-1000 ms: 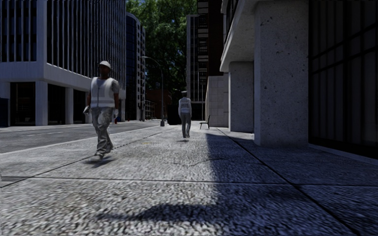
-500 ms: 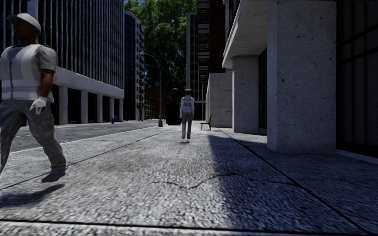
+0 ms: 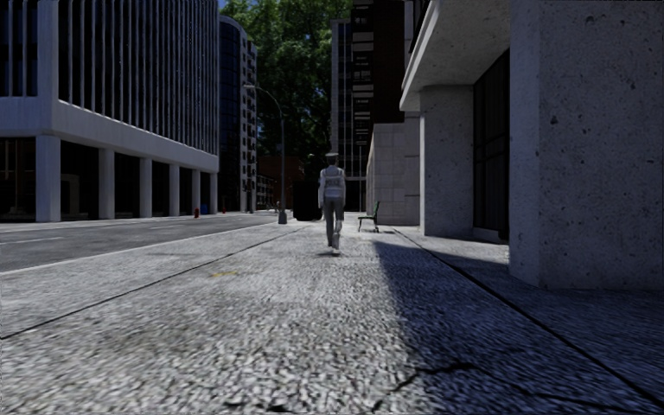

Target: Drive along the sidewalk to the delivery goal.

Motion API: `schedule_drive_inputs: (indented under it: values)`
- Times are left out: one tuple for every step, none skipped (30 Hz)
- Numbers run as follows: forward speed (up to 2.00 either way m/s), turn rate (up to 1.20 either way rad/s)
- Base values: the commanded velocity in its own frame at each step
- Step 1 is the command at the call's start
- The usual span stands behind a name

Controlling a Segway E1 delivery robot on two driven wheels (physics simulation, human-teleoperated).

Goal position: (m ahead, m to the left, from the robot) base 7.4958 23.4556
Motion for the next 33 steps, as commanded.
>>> schedule_drive_inputs:
  values:
    - [2.0, 0.21]
    - [2.0, 0.23]
    - [2.0, 0.25]
    - [2.0, 0.25]
    - [2.0, 0.26]
    - [2.0, 0.26]
    - [2.0, 0.26]
    - [2.0, 0.26]
    - [2.0, 0.26]
    - [2.0, 0.26]
    - [2.0, 0.26]
    - [2.0, 0.26]
    - [2.0, 0.26]
    - [2.0, 0.26]
    - [2.0, 0.26]
    - [2.0, 0.26]
    - [2.0, 0.26]
    - [2.0, 0.26]
    - [2.0, 0.26]
    - [2.0, 0.26]
    - [2.0, 0.26]
    - [2.0, 0.26]
    - [2.0, 0.26]
    - [2.0, 0.26]
    - [2.0, 0.26]
    - [2.0, 0.26]
    - [2.0, 0.15]
    - [2.0, 0.05]
    - [2.0, 0.03]
    - [2.0, 0.02]
    - [2.0, 0.02]
    - [2.0, 0.02]
    - [2.0, 0.02]
